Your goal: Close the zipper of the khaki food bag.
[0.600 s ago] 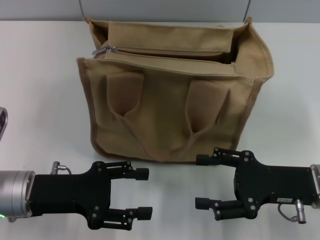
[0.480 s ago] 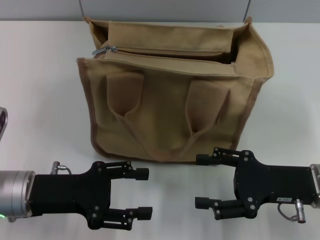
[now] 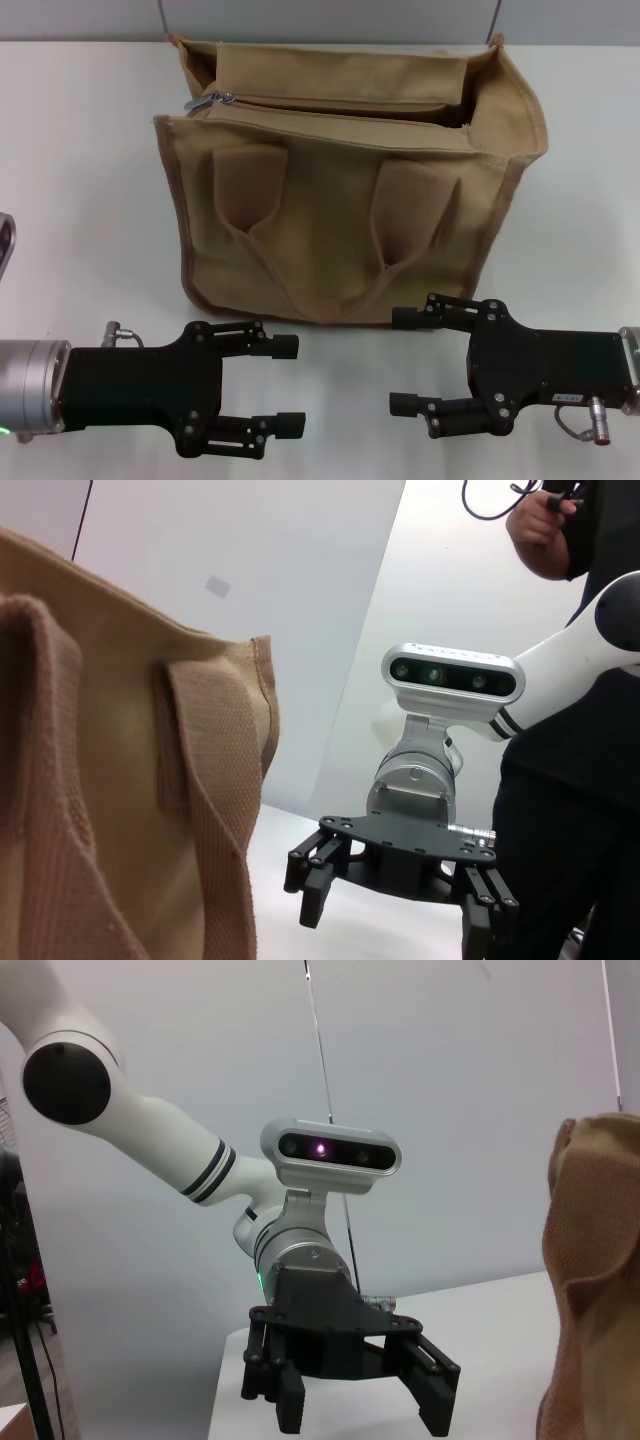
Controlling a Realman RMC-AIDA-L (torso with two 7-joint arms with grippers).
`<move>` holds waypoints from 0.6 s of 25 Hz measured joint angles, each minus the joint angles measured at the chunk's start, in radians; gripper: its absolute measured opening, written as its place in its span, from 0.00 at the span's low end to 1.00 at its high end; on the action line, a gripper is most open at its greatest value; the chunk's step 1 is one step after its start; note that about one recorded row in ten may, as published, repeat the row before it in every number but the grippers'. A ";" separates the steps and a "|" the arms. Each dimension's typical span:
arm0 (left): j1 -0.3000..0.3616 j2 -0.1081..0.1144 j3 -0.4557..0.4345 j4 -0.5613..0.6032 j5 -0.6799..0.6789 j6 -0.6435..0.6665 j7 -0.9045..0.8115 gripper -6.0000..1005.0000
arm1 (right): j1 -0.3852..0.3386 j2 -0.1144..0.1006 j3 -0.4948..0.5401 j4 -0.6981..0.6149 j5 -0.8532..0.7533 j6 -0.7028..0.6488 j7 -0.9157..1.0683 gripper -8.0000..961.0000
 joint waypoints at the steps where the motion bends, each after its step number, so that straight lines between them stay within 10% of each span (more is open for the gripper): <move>1: 0.000 0.000 0.000 0.000 0.000 0.000 0.000 0.78 | 0.000 0.000 0.000 0.000 0.000 0.001 0.000 0.86; 15: 0.006 -0.030 -0.155 0.000 -0.006 0.126 0.028 0.78 | -0.003 0.000 0.000 0.008 0.000 0.016 0.000 0.86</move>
